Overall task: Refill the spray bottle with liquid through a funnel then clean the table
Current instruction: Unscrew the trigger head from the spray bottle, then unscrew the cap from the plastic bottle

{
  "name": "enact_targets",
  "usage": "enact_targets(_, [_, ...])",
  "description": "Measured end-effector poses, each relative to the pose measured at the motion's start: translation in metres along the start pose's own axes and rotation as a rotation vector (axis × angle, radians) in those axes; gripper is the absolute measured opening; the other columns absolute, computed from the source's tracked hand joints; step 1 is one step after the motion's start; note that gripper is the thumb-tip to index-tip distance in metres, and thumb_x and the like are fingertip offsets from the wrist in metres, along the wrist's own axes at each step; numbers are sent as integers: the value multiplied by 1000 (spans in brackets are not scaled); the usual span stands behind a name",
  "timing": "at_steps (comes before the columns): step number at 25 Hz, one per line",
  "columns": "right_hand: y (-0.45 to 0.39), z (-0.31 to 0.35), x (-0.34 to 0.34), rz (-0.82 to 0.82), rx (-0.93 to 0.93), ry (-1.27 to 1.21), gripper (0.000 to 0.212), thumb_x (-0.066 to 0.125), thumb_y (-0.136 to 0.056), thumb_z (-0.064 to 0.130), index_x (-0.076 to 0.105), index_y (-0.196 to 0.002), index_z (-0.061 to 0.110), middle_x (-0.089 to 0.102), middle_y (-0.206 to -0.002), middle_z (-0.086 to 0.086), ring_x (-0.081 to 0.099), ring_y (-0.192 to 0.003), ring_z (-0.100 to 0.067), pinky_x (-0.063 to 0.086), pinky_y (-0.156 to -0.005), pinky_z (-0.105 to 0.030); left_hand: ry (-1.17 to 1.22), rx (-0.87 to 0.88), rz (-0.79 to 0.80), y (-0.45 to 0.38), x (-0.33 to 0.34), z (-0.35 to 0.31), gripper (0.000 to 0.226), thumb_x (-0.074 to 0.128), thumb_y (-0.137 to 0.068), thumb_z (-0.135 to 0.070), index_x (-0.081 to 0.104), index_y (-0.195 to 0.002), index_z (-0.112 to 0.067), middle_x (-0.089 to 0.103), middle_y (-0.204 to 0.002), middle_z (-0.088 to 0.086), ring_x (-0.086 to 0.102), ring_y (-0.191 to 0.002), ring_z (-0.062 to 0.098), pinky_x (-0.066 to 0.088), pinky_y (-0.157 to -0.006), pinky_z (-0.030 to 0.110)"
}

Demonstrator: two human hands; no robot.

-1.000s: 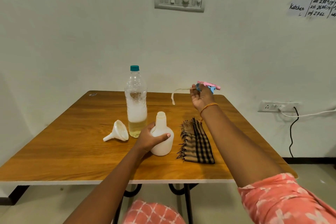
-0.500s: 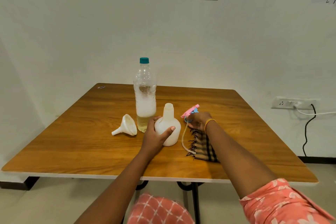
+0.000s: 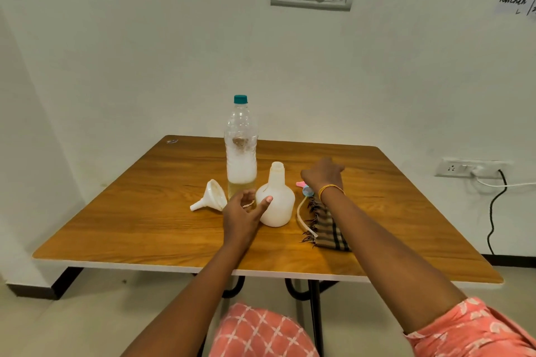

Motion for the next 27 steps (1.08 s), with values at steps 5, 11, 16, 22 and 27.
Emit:
enact_targets(5, [43,66,-2,-69,-242,-383,15,51,-81,21,60,-73,13,58,-82,-7,54,-79,-22,46,-60,-29,-29,79,-188,-1,-42,-17,15,66,-86,-23,64,-97,-13,66,-90,1,62,-86,14,53,-69,24])
enact_targets(11, [96,143,-26,-263,-643,-424,11,57,-83,10,65,-90,11,61,-91,-5,56,-81,-14,48,-66,-23,-237,217,-339,-24,-83,-44,32,69,-79,-13,60,-110,-12,58,-108,8,56,-96,21,44,-68,18])
enact_targets(16, [121,160,18,-105,-724,-423,14,60,-83,12,70,-93,8,68,-89,-6,61,-81,-15,53,-69,-22,-540,-37,-13,-37,-75,28,93,80,-64,-37,27,-140,-35,46,-134,2,46,-123,27,42,-99,54])
enact_targets(22, [129,138,76,125,-645,-303,15,59,-84,11,72,-91,9,71,-88,-6,64,-83,-16,56,-75,-27,-460,87,-24,-35,-83,42,77,71,-79,-22,28,-141,-32,64,-113,6,62,-100,25,54,-81,44])
enact_targets(27, [129,130,80,145,-641,-287,17,59,-86,9,71,-98,9,71,-94,-7,64,-87,-15,56,-80,-26,-475,71,-126,-44,-106,47,73,66,-84,-16,26,-145,-20,57,-125,14,57,-109,29,54,-84,44])
Point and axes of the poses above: each hand's wrist, its own y-axis away from the middle knuckle, its own x-axis out of the palm, z = x × y, the point moved 10 cm from there along -y, towards the middle knuckle
